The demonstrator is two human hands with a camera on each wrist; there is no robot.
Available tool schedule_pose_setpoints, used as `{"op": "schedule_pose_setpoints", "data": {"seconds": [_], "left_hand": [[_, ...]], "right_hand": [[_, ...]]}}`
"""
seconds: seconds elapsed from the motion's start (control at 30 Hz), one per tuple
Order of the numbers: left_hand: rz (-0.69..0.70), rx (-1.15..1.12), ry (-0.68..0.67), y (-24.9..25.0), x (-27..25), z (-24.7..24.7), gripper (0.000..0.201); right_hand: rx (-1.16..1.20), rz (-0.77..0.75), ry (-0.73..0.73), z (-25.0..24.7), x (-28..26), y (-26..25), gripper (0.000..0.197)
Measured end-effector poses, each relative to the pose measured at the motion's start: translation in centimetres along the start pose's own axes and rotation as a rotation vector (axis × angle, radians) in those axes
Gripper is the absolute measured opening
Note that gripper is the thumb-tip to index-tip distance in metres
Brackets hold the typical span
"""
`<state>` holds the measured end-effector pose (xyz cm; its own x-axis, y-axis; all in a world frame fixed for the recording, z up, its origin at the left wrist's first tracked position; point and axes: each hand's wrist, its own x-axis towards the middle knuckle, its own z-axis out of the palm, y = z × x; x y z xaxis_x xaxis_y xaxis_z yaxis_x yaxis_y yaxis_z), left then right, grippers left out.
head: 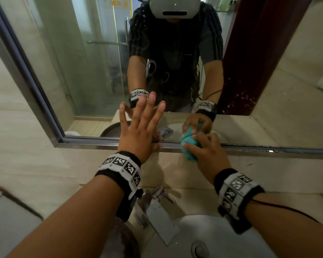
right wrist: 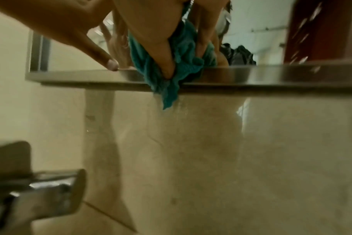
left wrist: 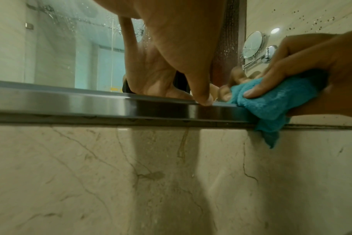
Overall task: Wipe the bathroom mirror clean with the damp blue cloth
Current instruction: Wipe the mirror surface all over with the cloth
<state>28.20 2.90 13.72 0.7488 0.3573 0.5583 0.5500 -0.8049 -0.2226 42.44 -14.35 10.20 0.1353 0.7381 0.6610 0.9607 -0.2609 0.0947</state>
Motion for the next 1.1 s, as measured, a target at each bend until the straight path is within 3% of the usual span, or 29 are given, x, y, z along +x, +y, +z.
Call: {"op": "schedule_pose_setpoints", "data": {"seconds": [0.13,0.27,0.43,0.6,0.7,0.77,0.87,1.03,1.1], "left_hand": [[0.01,-0.014,0.01,0.1,-0.1,0.2,0.129],[-0.016,0.017,-0.031,0.3,0.2,-0.1,0.138],[-0.017,0.032,-0.041,0.3,0.0,-0.3,0.141],[-0.015,0.015,0.009,0.3,-0.3,0.3,0.138],[-0.023,0.034,-0.049,0.4,-0.1,-0.4,0.14],[-0.02,0.008,-0.091,0.6,-0.2,-0.9,0.137],[-0.008,-0.035,-0.034,1.0,-0.5,-2.5,0.129],[0.062,-0.03,0.093,1.7,1.5,-3.8,0.122],[0.027,-0.034,0.091,2.3,2.1,-3.3,0.12]], "right_hand": [[-0.016,-0.057,-0.002,1.3,1.7,-2.8,0.053],[0.072,-0.046,0.049,0.9,-0.3,0.4,0.061],[0.039,0.041,0.085,0.2,-0.7,0.8,0.047],[-0.029,-0.019,-0.001,1.4,1.2,-3.0,0.053],[0.03,-0.034,0.01,-0.1,0.5,-0.9,0.053],[0.003,-0.017,-0.056,-1.4,-0.2,0.8,0.054],[-0.064,-0.047,-0.149,-3.9,0.9,1.4,0.049],[0.012,0.067,0.303,-8.5,8.5,0.7,0.034],[0.014,0.101,0.359,-8.2,8.7,0.7,0.032]]}}
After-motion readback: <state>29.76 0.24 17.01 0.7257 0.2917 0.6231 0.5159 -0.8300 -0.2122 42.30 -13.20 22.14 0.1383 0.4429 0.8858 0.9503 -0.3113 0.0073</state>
